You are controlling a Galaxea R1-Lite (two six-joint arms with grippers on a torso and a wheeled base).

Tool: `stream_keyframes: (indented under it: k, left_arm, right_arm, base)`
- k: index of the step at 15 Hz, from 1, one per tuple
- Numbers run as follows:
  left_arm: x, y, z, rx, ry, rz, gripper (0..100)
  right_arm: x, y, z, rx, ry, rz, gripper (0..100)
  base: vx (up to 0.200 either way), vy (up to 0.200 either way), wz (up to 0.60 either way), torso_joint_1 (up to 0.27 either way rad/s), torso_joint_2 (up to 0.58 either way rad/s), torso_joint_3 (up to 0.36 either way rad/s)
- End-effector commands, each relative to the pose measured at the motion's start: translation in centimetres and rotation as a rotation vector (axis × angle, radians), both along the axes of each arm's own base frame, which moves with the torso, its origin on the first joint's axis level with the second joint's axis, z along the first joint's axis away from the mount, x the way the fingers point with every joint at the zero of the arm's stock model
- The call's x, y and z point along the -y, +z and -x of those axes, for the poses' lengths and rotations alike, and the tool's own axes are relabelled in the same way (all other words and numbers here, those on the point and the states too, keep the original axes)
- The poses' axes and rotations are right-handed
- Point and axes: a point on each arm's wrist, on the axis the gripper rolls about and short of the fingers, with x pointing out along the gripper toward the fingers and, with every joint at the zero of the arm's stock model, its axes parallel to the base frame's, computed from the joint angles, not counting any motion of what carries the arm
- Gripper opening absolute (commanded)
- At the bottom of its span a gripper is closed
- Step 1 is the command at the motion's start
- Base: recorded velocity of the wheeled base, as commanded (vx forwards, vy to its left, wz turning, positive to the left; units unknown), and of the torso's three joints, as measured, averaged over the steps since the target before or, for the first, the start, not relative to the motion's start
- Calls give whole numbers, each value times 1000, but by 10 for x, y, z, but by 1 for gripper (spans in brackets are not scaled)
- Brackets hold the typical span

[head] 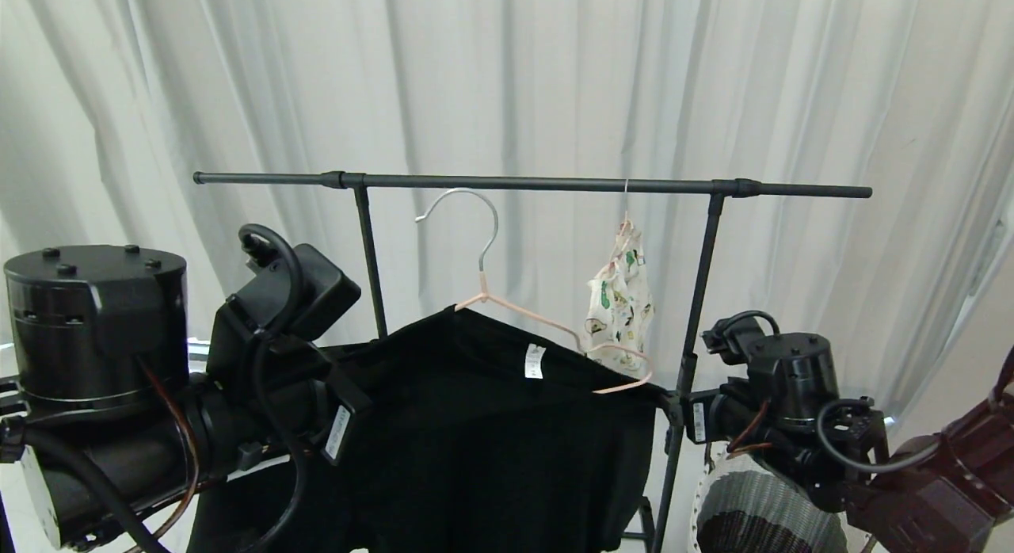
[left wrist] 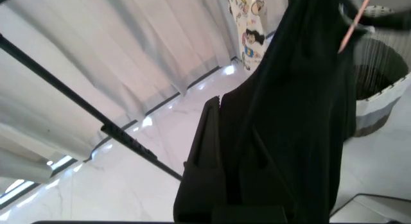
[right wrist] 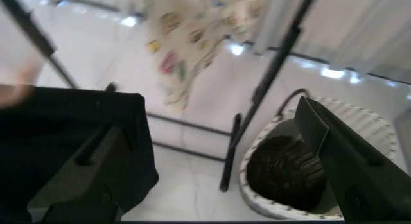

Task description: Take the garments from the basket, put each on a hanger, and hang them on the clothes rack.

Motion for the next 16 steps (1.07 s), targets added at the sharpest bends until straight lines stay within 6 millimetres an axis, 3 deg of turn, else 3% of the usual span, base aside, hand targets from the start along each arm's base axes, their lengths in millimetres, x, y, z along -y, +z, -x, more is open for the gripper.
stream_keyframes:
  k: [1, 5, 9, 13, 16]
  left_arm:
    - [-4, -5, 5, -13, 5, -7, 0]
    - [-5, -16, 8, -48, 5, -26, 0]
    - [-2, -20, 3, -86, 30, 28, 0]
    - [2, -21, -2, -38, 35, 91, 0]
    - [6, -29, 3, -55, 4, 78, 0]
  right_arm:
    - [14, 15, -3, 43, -40, -25, 100]
    - [21, 31, -1, 85, -33, -58, 100]
    - [36, 74, 11, 188, 167, -100, 100]
    - [68, 108, 23, 192, 327, -57, 100]
    - [75, 129, 26, 192, 381, -67, 100]
  base:
    - [0, 0, 0, 0, 0, 0]
    - [0, 0, 0, 0, 0, 0]
    - [0, 0, 0, 0, 0, 0]
    - [0, 0, 0, 0, 0, 0]
    - [0, 0, 0, 0, 0, 0]
